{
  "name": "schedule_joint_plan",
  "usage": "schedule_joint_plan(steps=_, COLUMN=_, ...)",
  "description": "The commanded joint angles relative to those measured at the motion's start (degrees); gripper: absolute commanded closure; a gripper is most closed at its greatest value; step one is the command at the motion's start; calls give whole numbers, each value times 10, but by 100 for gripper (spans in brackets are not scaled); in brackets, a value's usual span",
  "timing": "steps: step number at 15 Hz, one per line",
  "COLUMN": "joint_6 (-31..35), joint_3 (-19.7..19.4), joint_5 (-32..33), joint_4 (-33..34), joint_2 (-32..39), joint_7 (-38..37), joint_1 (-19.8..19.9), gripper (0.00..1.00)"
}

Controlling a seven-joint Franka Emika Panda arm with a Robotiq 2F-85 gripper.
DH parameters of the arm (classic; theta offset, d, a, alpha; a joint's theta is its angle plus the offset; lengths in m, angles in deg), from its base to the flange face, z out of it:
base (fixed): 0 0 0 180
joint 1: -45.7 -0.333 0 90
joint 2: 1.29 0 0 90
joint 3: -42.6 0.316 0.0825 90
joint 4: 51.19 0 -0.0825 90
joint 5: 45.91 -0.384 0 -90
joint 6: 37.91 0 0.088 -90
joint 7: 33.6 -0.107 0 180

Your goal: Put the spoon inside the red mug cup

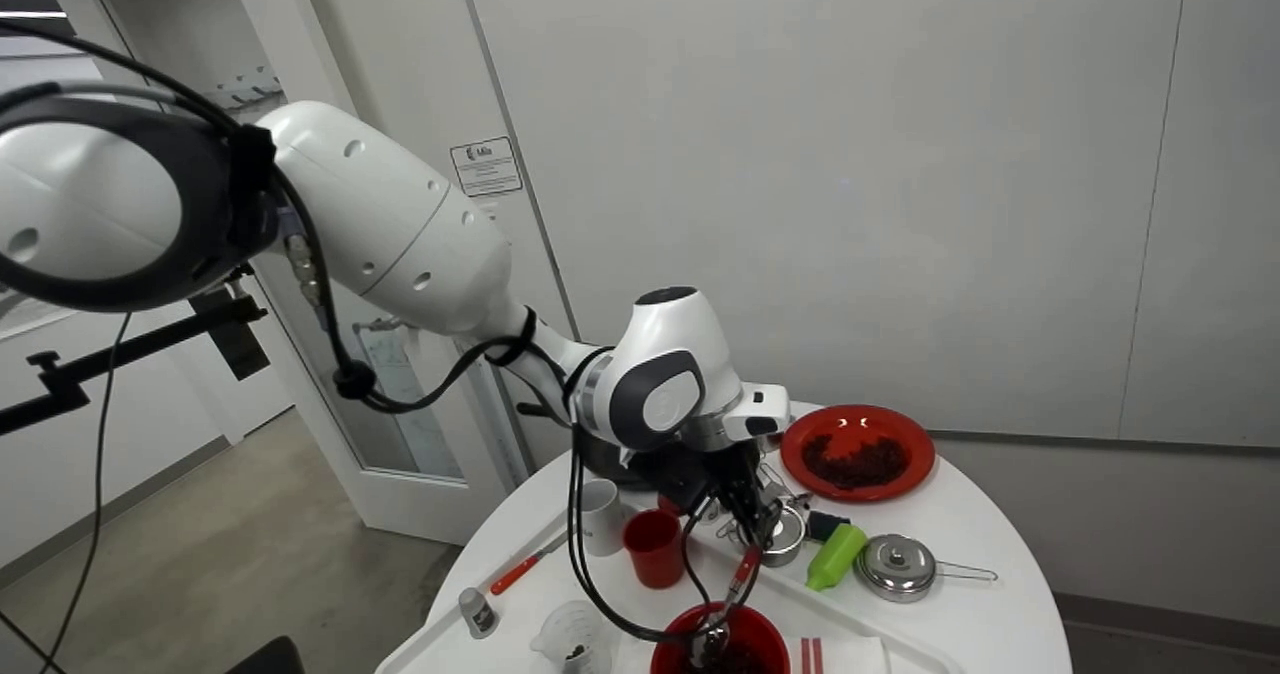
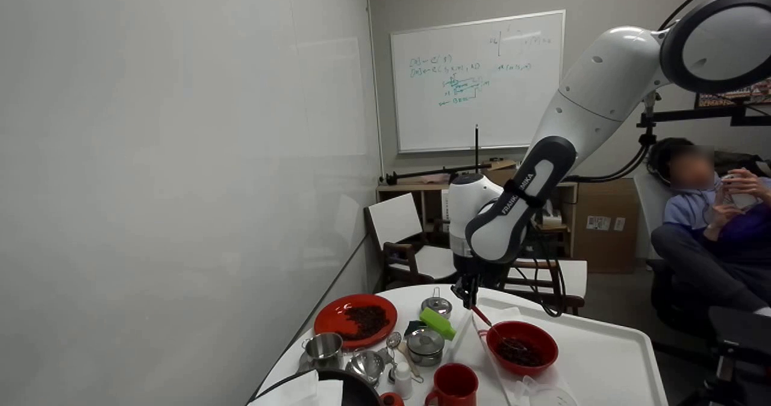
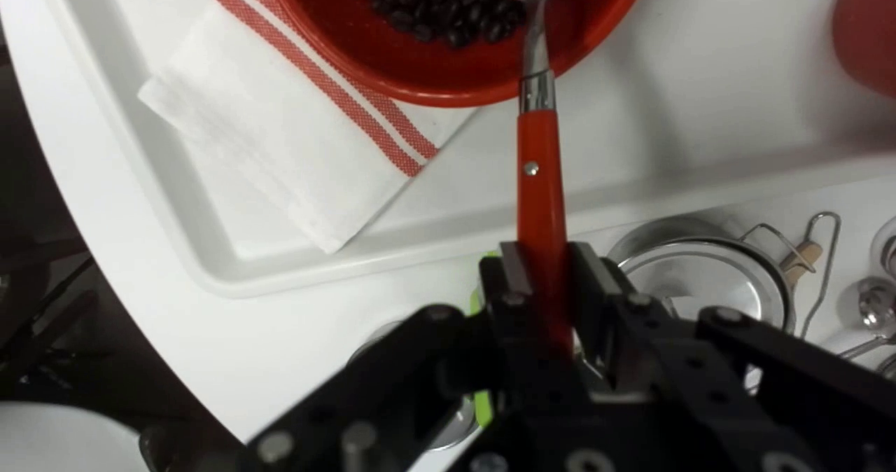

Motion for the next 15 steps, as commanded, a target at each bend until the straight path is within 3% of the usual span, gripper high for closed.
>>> schedule_joint_plan(steps=1, joint_6=26, joint_3=22, joint_5=-39, joint_4=-49, joint_2=-44, joint_7=25, joint_1=28, gripper=91)
schedule_joint_plan(steps=6, joint_6=36, joint_3=83, joint_5=-99, joint_4=-75, joint_2=-73, joint_7=83, joint_1=80, gripper=91)
schedule_joint_plan(steps=15, joint_6=34, joint_3=120, joint_5=-153, joint_4=-98, joint_2=-92, joint_7=136, joint_1=122, gripper=91)
